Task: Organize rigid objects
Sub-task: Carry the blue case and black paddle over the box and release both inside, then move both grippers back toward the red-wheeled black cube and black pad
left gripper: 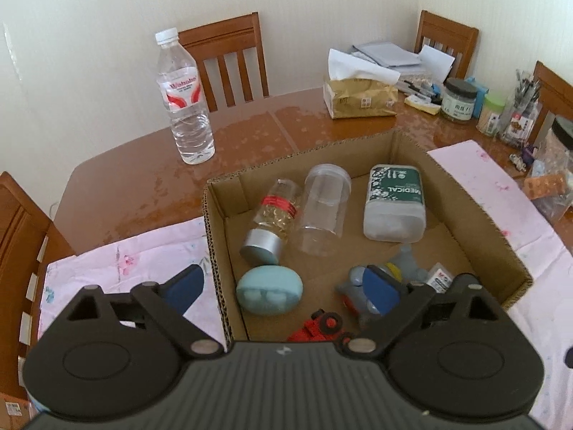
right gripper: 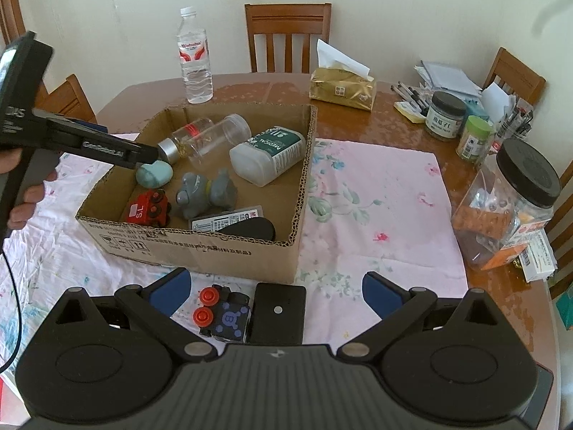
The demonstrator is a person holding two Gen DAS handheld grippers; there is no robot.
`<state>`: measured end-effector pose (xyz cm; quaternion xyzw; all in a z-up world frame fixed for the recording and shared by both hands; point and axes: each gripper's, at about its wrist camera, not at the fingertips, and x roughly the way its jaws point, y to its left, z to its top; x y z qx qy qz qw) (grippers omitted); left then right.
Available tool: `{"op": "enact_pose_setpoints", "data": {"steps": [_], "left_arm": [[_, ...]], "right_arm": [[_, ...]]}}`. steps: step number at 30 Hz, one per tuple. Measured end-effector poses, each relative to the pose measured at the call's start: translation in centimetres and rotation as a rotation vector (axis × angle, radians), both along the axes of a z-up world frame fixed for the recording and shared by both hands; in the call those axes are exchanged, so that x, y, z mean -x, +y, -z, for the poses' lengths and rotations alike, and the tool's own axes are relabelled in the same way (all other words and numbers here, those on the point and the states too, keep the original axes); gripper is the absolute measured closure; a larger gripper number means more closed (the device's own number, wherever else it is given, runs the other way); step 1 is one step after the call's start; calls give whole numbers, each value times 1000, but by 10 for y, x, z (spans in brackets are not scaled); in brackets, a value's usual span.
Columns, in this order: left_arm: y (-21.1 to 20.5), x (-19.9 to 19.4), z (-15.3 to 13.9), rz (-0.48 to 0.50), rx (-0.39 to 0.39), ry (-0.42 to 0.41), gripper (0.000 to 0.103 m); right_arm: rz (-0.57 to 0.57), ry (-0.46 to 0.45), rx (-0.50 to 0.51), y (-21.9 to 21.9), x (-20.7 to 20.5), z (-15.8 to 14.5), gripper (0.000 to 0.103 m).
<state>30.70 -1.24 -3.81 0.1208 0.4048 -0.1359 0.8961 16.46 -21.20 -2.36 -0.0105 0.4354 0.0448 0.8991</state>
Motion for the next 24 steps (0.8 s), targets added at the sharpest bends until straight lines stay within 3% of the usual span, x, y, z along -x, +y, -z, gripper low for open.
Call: {"op": "enact_pose_setpoints", "data": {"steps": [12,20,24], "left_arm": [[13,62,-16,-48,35,-40,5],[11,102,-2,-83,17,-41,5],[14,111,7,-113,54,-1,5]], "right_arm": [[43,62,12,-16,1,38,0],[104,105,28,-26,-12,84,0],[90,110,33,-18,-18,95,0]]}}
